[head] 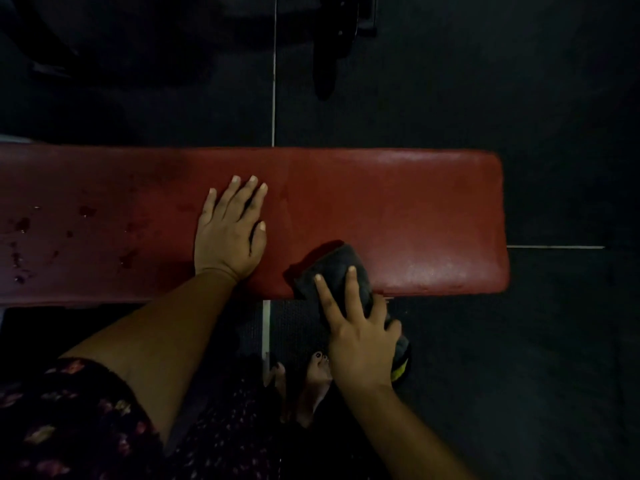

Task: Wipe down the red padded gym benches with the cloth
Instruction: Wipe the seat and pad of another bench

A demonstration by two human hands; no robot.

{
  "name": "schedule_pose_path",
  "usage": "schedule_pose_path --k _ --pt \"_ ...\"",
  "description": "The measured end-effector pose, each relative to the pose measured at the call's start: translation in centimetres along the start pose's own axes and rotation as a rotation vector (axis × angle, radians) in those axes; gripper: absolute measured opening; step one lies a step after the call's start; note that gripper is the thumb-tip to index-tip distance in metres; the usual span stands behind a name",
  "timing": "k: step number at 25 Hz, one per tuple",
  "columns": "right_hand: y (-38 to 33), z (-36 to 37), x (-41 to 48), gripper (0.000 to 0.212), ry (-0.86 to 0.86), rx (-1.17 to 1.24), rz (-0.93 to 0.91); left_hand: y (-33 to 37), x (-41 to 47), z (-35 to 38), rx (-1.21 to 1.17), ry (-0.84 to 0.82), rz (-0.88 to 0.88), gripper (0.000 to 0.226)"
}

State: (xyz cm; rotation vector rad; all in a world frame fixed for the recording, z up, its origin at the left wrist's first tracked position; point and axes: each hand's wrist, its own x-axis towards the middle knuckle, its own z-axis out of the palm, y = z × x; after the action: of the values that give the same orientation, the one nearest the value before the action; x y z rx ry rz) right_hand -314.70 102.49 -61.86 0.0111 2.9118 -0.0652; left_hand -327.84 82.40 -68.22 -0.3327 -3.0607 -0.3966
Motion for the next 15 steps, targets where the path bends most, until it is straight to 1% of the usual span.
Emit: schedule_pose_path --k 4,8,11,13,15 --pt "-1.4 -0.2 -0.2 0.104 -0.02 0.024 0.076 -0.1 0.0 0.0 -0.013 -0.006 -0.001 0.057" --pt "-1.3 0.3 0.0 0.104 -0.026 -0.005 0.065 -0.2 -0.1 0.0 -0.013 -0.006 -0.007 0.056" --pt "-1.7 0.2 0.3 0.105 -0.087 -0.002 0.063 -0.1 0.0 0.1 -0.018 -0.012 -0.009 0.055" --pt "-1.9 -0.5 1.0 0.107 -0.119 0.004 0.024 0.0 0.0 0.0 -0.028 -0.011 -0.021 0.055" --pt "-2.0 -1.7 3.0 0.097 -0.121 0.001 -0.066 0.0 0.0 0.0 -0.02 -0.014 -0.019 0.055"
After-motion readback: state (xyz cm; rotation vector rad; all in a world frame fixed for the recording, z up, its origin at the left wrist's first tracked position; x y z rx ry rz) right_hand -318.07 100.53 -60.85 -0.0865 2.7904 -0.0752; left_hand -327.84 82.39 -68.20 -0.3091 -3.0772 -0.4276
